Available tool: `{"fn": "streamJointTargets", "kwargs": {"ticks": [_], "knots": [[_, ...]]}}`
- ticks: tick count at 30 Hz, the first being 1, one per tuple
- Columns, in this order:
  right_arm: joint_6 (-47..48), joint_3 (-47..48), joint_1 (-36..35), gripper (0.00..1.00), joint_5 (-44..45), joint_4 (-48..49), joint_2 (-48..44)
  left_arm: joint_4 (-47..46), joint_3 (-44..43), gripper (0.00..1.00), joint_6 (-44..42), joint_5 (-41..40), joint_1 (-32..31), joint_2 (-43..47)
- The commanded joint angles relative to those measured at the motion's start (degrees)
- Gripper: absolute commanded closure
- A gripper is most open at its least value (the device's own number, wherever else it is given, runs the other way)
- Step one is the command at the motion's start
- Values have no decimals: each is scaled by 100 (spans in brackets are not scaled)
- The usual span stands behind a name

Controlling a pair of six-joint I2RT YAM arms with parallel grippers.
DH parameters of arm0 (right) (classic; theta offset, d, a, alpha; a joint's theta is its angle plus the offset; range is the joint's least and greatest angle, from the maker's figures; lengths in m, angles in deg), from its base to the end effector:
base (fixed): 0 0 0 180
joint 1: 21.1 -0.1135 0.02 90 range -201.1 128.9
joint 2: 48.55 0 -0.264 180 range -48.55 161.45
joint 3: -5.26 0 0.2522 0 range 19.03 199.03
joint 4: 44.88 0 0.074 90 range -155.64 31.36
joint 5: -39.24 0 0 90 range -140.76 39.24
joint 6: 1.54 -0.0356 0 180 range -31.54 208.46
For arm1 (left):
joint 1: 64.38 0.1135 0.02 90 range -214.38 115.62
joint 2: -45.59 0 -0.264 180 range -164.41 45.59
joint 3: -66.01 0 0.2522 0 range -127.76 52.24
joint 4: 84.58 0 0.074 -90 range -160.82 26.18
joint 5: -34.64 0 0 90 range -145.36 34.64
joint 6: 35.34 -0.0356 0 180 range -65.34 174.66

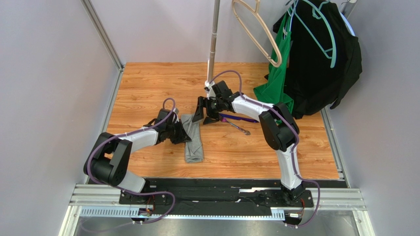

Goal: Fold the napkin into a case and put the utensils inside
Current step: Fold the 2/3-rectangle-folded napkin at the center of the board, then smooth out the smaller rectangle-folded napkin at the center of the board.

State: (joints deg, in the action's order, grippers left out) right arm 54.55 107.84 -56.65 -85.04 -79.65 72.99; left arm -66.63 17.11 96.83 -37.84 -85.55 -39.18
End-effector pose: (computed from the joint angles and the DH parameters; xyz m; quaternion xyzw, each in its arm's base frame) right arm 0.3608 0.2825 0.1732 -0.1047 0.9067 0.3996 0.0849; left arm 0.2423 -0.1053 0.1415 -0.1247 0.9324 -0.2843 0.1852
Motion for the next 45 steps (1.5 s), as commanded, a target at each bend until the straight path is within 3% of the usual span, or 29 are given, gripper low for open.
{"fn": "streamJointTargets", "kwargs": {"ticks": [1,10,17,19,28,32,34,38,39,42,45], "knots": [[-282,443,-22,26,-131,545,335,21,121,100,-51,68,-1,-57],[-915,1172,-189,28,-298,889,801,38,68,100,-86,41,-1,-101],[-2136,2228,-461,30,-675,1660,1478,117,-11,100,-122,6,-1,-180],[-2287,2053,-444,32,-764,1908,1321,161,-28,100,-139,-3,-1,-163],[-854,762,92,29,-702,819,30,56,77,100,-95,-20,-1,-119],[-898,-64,119,28,-887,1090,-463,-67,182,100,27,-20,-1,-22],[-1316,-817,101,30,-1079,1721,-726,-111,235,100,54,-12,-1,48],[-1654,-1972,-66,48,-1142,2882,-1105,-234,419,100,238,-73,-1,206],[-1671,-2130,-118,60,-1125,3023,-1149,-295,481,100,282,-82,-1,242],[-1698,-2395,-364,82,-1010,3200,-1150,-629,736,100,502,-170,-1,409],[-1733,-2474,-654,92,-967,3209,-992,-761,868,100,660,-249,-1,558]]}}
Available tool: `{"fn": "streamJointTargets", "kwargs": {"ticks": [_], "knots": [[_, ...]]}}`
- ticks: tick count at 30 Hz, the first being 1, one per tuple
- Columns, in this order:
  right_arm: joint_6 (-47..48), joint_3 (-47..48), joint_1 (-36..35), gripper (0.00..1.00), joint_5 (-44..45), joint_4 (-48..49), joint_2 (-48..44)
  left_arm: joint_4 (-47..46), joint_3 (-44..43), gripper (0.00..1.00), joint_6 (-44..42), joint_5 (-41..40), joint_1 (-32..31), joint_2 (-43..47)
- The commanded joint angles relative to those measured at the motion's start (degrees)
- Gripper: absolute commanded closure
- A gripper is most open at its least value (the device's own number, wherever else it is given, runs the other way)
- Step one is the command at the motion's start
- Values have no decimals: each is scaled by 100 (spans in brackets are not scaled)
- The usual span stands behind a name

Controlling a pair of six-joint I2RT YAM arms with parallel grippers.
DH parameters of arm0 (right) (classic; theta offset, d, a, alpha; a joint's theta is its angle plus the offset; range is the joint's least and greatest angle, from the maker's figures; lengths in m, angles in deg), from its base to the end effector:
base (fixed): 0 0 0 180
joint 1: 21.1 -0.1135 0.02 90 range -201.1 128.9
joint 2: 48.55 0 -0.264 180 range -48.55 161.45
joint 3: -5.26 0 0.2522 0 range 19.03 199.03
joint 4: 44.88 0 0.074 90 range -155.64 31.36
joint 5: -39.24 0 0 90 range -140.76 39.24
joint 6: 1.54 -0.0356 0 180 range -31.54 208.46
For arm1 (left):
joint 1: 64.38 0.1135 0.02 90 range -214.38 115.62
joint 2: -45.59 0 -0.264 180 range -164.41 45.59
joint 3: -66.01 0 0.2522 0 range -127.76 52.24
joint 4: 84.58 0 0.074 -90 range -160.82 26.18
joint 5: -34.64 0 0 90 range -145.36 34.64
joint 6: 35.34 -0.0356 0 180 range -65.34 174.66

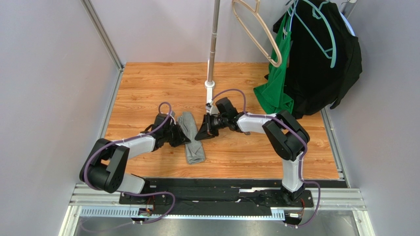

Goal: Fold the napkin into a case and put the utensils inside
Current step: Smooth out the smaller rectangle-folded napkin at the center of the board.

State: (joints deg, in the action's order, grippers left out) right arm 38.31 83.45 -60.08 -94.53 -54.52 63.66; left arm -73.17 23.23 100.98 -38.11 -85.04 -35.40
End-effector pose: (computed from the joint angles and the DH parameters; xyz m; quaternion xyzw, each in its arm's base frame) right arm 0.2962 0.2714 0.1480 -0.0629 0.8633 0.5003 0.0197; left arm 0.2272 -0.0970 0.1360 -0.1556 0.9163 -0.3057 0.2069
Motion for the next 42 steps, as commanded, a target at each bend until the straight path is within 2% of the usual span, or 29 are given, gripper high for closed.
{"fn": "streamJointTargets", "kwargs": {"ticks": [1,7,10,11,13,14,15,16,17,21,26,33,37,38,40,41,42], "knots": [[-144,-105,-416,92,-9,739,-41,-169,291,100,315,-223,-52,224],[-486,-492,-716,98,-44,1213,310,-310,318,98,403,-267,-131,356],[-566,-677,-742,100,-27,1477,451,-57,239,84,369,-302,-139,461],[-514,-668,-734,100,-26,1434,486,110,160,77,360,-406,-139,575],[-461,-668,-734,100,-9,1434,591,600,81,72,255,-530,-139,759],[-443,-659,-734,100,-26,1434,636,839,-42,66,245,-722,-131,969],[-443,-650,-742,100,-61,1434,671,1329,-139,52,219,-845,-131,1084],[-417,-650,-742,100,-79,1434,706,1560,-244,31,149,-977,-131,1190],[-390,-650,-734,100,-79,1416,706,1754,-480,2,88,-1213,-131,1313],[-153,-677,-743,100,26,1179,601,2650,-1394,1,-465,-1330,219,832],[-65,-685,-751,100,53,1091,566,2810,-2273,1,-1011,-917,476,-256],[14,-712,-751,100,35,1091,645,2749,-3022,1,-1407,-478,608,-1462],[198,-860,-751,100,70,986,619,2565,-3128,14,-1460,-582,695,-1665],[260,-905,-751,100,96,890,575,2521,-3119,27,-1451,-540,730,-1735],[452,-1002,-760,100,167,801,540,2406,-3128,44,-1460,-364,880,-1797],[523,-1106,-760,100,219,688,496,2371,-3102,57,-1460,-372,897,-1789],[567,-1151,-760,100,263,652,487,2258,-3075,61,-1468,-381,906,-1763]]}}
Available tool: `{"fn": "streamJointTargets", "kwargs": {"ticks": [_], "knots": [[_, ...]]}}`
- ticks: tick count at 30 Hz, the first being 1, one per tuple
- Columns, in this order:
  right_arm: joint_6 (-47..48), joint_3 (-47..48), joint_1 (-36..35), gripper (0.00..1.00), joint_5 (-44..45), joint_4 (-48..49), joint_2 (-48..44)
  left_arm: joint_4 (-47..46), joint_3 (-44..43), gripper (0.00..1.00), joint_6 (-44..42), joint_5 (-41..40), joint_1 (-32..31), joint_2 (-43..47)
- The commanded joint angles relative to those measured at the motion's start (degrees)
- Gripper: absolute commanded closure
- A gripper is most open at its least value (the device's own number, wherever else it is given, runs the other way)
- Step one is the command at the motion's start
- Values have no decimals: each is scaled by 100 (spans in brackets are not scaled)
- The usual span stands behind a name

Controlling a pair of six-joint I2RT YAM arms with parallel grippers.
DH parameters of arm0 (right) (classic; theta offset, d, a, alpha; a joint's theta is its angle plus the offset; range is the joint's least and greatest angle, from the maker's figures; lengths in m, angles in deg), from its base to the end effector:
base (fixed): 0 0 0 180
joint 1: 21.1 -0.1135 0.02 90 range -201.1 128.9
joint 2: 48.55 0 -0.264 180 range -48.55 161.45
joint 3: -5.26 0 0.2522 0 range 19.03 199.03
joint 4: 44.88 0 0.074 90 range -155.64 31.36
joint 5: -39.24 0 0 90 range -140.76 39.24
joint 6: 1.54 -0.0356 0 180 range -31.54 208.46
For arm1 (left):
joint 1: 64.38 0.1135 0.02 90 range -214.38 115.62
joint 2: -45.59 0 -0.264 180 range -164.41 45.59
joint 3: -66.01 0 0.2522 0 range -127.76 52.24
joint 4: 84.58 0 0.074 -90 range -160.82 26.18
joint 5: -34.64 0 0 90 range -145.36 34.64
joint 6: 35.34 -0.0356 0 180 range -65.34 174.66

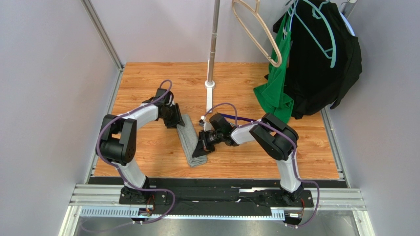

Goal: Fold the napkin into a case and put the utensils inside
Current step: Smooth out the smaller rectangle-folded napkin at the center of the board.

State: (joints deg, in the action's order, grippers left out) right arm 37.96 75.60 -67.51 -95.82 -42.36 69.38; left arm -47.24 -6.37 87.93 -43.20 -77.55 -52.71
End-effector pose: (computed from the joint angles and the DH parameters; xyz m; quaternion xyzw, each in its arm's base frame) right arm 0.2464 0.2953 0.0903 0.1159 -0.8583 -0.4990 0.0309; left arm 0.3234 -0.0834 0.1673 -0.1447 0.9569 -0.1854 0.1707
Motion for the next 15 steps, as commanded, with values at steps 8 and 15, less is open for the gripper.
{"fn": "streamJointTargets", "kwargs": {"ticks": [8,15], "knots": [[1156,-113,-17,100,454,-1484,-410,-590,-28,100,-111,392,166,-101],[1332,556,-52,99,489,-2190,-824,-889,104,100,73,418,166,-66]]}}
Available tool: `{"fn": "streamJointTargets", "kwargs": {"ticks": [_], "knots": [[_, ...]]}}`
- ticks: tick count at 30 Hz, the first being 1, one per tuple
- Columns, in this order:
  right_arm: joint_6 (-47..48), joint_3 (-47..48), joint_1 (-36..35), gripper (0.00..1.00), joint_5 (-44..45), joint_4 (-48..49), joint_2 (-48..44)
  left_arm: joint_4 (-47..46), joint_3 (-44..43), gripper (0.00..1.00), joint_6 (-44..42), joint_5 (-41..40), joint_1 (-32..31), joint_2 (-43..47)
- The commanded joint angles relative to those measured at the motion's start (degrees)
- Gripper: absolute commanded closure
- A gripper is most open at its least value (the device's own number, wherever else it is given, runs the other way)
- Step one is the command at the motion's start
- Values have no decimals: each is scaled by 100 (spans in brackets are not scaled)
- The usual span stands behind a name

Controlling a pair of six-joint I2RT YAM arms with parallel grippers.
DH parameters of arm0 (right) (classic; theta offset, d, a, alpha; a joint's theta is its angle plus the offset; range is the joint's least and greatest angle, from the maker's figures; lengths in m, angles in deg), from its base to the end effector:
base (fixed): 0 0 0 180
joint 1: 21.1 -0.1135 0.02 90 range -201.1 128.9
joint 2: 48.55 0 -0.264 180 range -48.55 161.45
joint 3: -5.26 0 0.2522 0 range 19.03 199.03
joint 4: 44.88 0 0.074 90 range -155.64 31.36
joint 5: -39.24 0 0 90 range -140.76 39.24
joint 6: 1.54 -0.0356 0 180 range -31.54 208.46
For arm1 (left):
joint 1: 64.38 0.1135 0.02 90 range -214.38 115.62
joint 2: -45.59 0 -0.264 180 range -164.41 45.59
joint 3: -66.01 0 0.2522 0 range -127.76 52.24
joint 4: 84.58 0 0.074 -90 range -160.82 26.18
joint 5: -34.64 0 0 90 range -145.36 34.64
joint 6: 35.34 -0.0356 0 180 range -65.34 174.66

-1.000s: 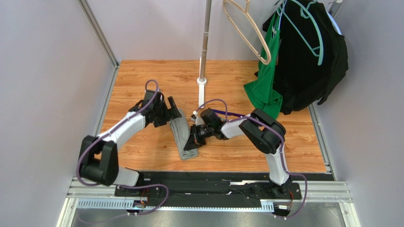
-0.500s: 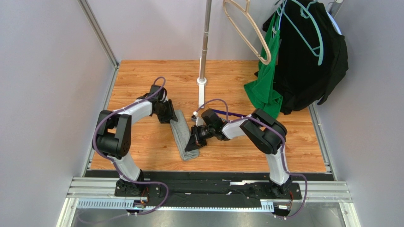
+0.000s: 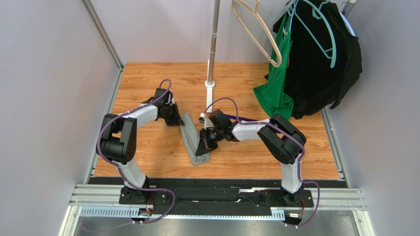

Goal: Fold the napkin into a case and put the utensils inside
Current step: Smooth out the smaller rectangle-folded napkin at the center of the board.

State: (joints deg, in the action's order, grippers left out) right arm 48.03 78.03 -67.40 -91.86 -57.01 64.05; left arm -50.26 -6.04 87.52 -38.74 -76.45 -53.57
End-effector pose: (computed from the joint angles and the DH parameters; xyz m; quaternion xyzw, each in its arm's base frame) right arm 0.2437 0.2889 0.1163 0.1596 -0.8782 -0.4508 0.0060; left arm 0.3286 -0.0807 0.1643 -0.1379 0.9496 -0.2227 0.1721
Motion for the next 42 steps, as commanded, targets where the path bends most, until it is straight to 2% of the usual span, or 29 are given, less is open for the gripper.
{"fn": "streamJointTargets", "kwargs": {"ticks": [1,10,15,16,18,19,20,22,24,27,30,32,39,41,42], "knots": [[333,409,-89,99,24,-743,-152,-631,106,100,150,-1,56,2],[746,-591,-116,100,357,-445,316,-1044,396,100,739,-107,91,54],[1098,-688,16,100,805,-848,105,-791,116,98,433,165,100,-104],[1116,-671,16,100,779,-866,105,-686,-33,81,371,209,100,-122],[1116,-645,60,100,709,-883,105,-439,-78,59,230,175,100,-34],[1116,-653,60,100,709,-875,70,-325,-130,28,186,53,100,123],[1107,-662,77,100,718,-866,61,-89,-140,18,133,-27,118,211],[1124,-662,95,100,691,-848,17,123,-201,17,-51,-159,135,465],[1151,-636,104,100,648,-866,43,396,-219,19,-183,-379,162,633],[1142,-627,104,100,595,-831,87,458,-262,34,-245,-309,249,836],[1098,-618,104,100,559,-787,105,502,-464,43,-315,-19,250,758],[1098,-618,113,100,559,-769,122,441,-579,44,-315,313,250,591],[1107,-644,113,100,524,-760,78,326,-693,48,-201,579,250,283],[1107,-636,113,100,507,-760,70,536,-746,46,-262,448,250,256],[1116,-618,113,100,507,-769,69,607,-807,41,-289,404,250,239]]}}
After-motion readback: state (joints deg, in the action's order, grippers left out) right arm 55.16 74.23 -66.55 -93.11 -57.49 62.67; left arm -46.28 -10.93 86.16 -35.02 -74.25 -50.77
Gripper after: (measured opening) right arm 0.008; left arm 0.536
